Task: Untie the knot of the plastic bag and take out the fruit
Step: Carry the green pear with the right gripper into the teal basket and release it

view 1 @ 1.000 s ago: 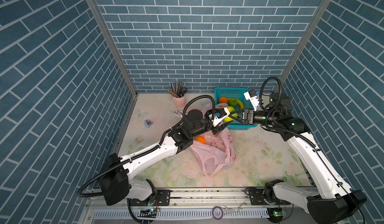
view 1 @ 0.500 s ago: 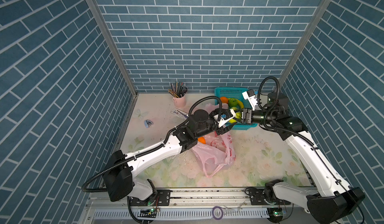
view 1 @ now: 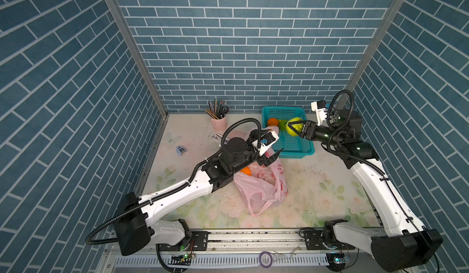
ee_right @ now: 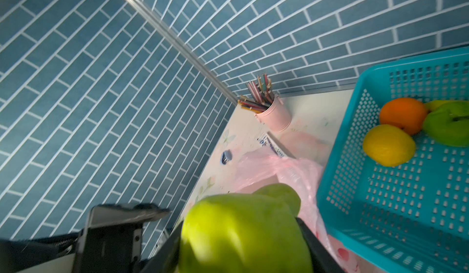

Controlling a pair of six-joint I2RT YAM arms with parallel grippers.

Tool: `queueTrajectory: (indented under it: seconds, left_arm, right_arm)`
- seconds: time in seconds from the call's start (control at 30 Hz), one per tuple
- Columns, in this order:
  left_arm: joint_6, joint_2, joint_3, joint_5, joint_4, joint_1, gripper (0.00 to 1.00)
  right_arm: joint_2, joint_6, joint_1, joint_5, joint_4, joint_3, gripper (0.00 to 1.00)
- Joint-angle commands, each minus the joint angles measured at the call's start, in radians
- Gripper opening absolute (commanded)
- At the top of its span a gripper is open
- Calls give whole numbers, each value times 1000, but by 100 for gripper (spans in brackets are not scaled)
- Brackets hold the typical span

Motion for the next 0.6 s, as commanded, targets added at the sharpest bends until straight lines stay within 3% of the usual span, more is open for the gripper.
queueTrajectory:
  seconds: [0.0,0.57]
  left_arm:
    - [-62,-60,-42,-17,-32,-6,87]
    - [-217,-171,-63,-42,-284,-13,87]
  right_arm:
    - [70,35,-36,49,88,-7,52]
    - [529,-74,-107,229,18,190,51]
